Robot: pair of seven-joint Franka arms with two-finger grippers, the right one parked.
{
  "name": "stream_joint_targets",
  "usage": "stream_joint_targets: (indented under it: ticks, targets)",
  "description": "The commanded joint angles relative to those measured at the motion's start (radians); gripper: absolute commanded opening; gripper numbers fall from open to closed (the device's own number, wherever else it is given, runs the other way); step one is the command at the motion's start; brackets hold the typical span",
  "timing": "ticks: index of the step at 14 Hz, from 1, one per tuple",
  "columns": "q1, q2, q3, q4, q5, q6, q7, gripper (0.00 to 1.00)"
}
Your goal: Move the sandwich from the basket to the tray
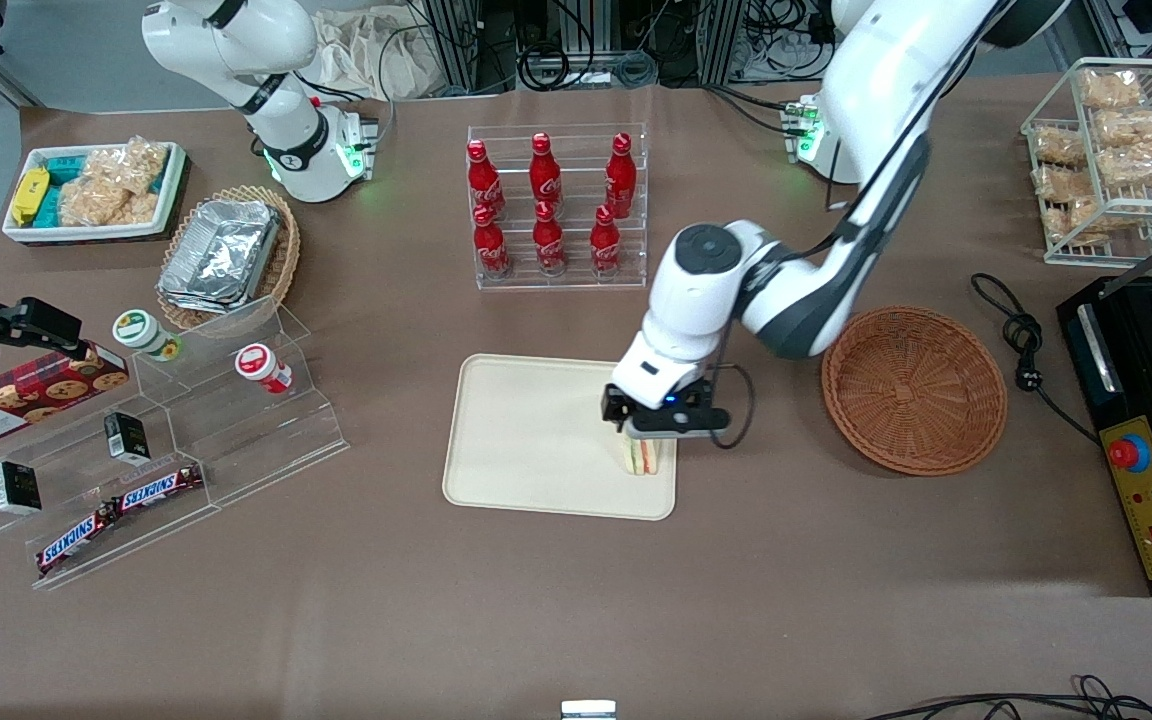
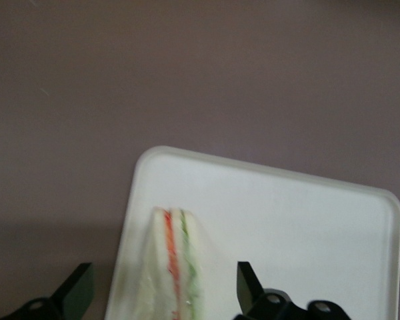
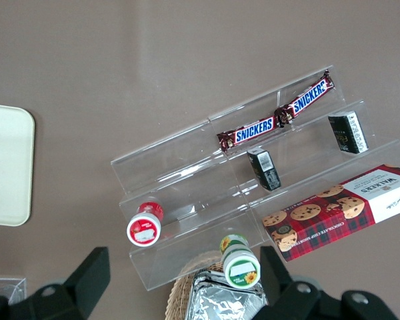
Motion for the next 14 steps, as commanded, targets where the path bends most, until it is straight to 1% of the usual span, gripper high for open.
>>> stream_joint_targets:
  ticks: [1,2,4,5,8,10,11,12,14]
  targets:
    - [0.033,-0.149,-0.004,-0.023,-0.052,-0.157,0.032,1.0]
    - [0.07,-0.183,-0.005,-0.014,-0.106,-0.214,0.081,1.0]
    - [0.107,-0.258,-0.001,-0.008,-0.238,-0.332,0.231,1.0]
    - [0.139,-0.289,-0.001,0.006,-0.292,-0.401,0.3,1.0]
    - [0.261,-0.352,-0.001,0.078,-0.383,-0.654,0.493,1.0]
    - [0.343,-0.397,0.002,0.113,-0.42,-0.81,0.627,1.0]
    - [0.381,-0.433,0.015,0.113,-0.441,-0.863,0.699,1.0]
    - [0.387,-0.47,0.071,0.109,-0.461,-0.9,0.757,1.0]
    - [0.354,-0.528,0.213,0.101,-0.481,-0.963,0.843,1.0]
